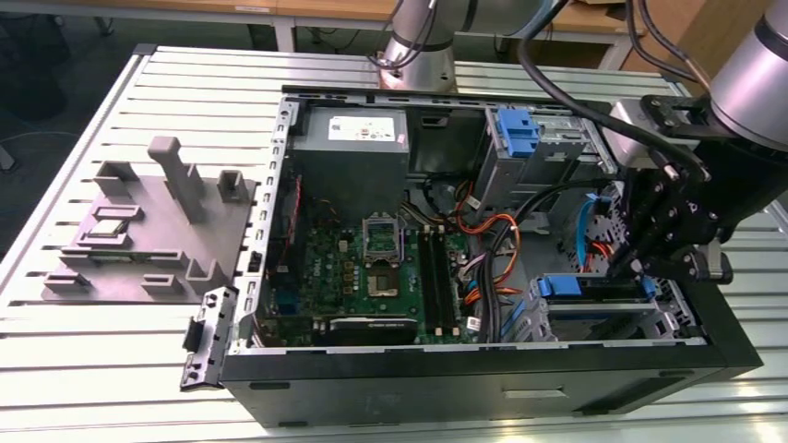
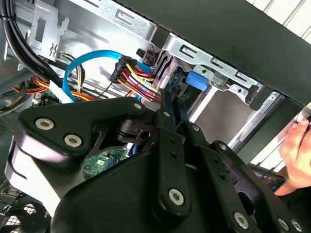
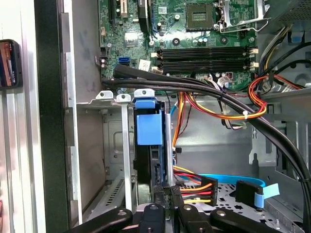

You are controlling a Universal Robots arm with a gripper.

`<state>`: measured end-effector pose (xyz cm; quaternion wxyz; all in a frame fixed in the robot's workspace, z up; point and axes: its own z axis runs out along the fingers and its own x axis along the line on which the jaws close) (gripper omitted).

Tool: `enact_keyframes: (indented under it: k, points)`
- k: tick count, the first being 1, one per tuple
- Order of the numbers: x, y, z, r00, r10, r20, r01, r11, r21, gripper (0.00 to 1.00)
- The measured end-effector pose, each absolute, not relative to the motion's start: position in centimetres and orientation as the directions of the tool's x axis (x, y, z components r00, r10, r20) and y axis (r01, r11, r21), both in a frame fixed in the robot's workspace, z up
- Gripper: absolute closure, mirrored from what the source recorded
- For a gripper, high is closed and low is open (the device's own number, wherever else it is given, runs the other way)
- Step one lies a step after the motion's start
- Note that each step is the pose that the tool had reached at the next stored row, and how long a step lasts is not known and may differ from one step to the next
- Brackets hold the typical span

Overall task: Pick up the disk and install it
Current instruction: 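Insert the first disk wire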

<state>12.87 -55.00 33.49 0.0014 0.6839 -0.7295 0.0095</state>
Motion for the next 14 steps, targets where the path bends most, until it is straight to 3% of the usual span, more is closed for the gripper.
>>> enact_keyframes:
  k: [14]
  points:
    - [12.88,-55.37,33.41,-0.066,-0.998,0.015,-0.998,0.065,-0.012,0.83]
